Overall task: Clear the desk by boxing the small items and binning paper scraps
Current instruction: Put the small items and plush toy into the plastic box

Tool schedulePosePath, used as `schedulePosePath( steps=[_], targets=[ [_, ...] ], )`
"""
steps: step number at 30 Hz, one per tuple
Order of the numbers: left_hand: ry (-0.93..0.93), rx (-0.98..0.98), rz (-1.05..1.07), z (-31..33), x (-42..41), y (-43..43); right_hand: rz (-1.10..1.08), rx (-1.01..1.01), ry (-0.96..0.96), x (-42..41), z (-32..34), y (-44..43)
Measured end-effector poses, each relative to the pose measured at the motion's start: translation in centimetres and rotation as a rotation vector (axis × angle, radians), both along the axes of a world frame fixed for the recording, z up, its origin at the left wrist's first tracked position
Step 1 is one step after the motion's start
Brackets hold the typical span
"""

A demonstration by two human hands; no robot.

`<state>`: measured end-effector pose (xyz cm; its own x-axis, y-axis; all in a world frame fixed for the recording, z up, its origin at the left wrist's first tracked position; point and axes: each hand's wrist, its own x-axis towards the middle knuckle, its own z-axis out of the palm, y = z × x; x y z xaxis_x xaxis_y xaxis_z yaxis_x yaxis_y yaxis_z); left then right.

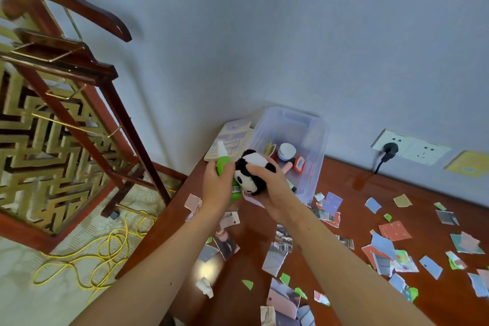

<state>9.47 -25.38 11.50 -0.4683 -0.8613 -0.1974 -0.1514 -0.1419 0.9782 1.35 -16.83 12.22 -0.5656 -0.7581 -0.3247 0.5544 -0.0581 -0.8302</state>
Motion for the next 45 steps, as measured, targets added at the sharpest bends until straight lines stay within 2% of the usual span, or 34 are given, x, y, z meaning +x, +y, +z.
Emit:
schedulePosePath(
  steps=[4,9,13,17,20,25,29,32,41,43,45],
  targets=[
    [0.023,-0.015,-0.076,1.3,-2.8,-0.2,-0.071,-0.035,0.033,-2.7,1.4,0.3],
    [-0.026,-0.015,-0.211,1.5,-6.5,-0.2,-0.182,0.028,0.083,-6.0,1.3,1.4],
    [-0.130,-0.047,-0.322,0.7,-9.3,-0.2,-0.262,0.105,0.100,-8.1,0.4,2.1],
    [-0.237,0.038,-0.419,-0.9,-11.2,-0.6,-0.289,0.226,0.168,-9.5,-1.0,2.1],
    [-0.392,-0.003,-0.475,-2.5,-12.2,-1.3,-0.214,0.431,0.359,-10.5,-2.4,1.6],
    [-0.685,-0.026,-0.615,-5.0,-13.7,-3.0,0.143,0.755,0.858,-12.1,-3.8,-0.1],
    [-0.841,-0.068,-0.789,-6.9,-14.6,-3.7,0.554,0.998,0.961,-13.1,-5.2,-1.4],
    [-0.880,-0.035,-0.850,-7.9,-15.3,-3.8,0.712,1.101,0.981,-13.2,-5.9,-1.9],
    [-0.874,0.202,-0.805,-9.3,-15.7,-4.1,0.820,1.177,0.976,-12.8,-6.6,-2.5],
    [-0.845,0.234,-0.744,-8.9,-15.6,-4.0,0.742,1.133,0.985,-13.0,-6.5,-2.3],
    [-0.778,0.185,-0.696,-9.1,-15.8,-4.1,0.542,1.004,0.929,-13.1,-6.2,-2.0]
  ],
)
